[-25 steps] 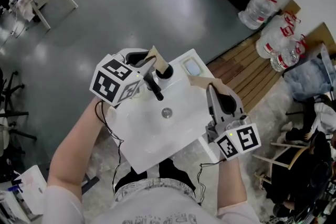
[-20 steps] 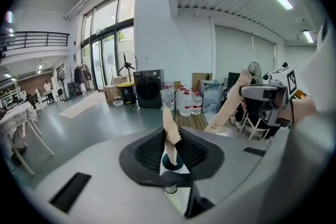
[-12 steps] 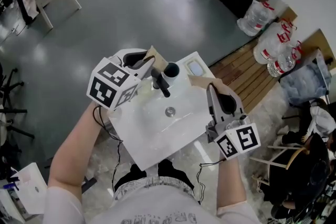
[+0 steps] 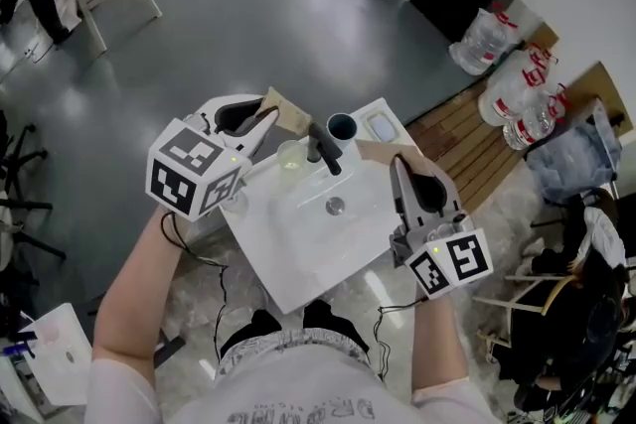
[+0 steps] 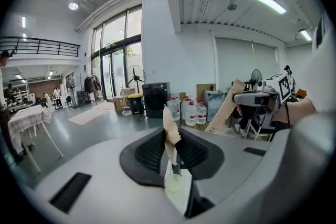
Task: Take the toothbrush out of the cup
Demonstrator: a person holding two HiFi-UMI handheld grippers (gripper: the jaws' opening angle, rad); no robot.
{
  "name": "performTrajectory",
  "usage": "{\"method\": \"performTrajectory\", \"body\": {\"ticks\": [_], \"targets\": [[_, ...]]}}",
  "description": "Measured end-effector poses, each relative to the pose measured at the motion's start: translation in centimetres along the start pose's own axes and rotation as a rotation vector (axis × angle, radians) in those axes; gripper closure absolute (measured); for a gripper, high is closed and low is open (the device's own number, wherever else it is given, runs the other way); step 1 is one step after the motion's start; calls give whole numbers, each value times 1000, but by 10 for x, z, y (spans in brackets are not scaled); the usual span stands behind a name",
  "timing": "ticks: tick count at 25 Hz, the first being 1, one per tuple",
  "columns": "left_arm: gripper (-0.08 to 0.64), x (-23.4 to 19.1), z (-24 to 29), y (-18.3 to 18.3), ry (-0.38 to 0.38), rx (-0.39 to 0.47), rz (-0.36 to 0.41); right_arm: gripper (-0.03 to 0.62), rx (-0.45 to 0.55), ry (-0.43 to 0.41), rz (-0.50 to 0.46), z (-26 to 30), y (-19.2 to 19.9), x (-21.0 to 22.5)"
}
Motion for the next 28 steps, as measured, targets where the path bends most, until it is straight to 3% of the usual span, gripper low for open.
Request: {"method": "performTrajectory", "body": {"ticks": [28], "targets": [[485, 5, -139, 69, -68, 111, -85, 529, 8, -42, -26, -8, -8, -109]]}}
Point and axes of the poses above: the fingertips, and each gripper's own axes: z forward along the fingers, x to its right, y out of its underside, the point moved 1 cm from there along -z, backward along the fingers, and after that the axes turned 15 degrees about -x, right-handed, at the moved point
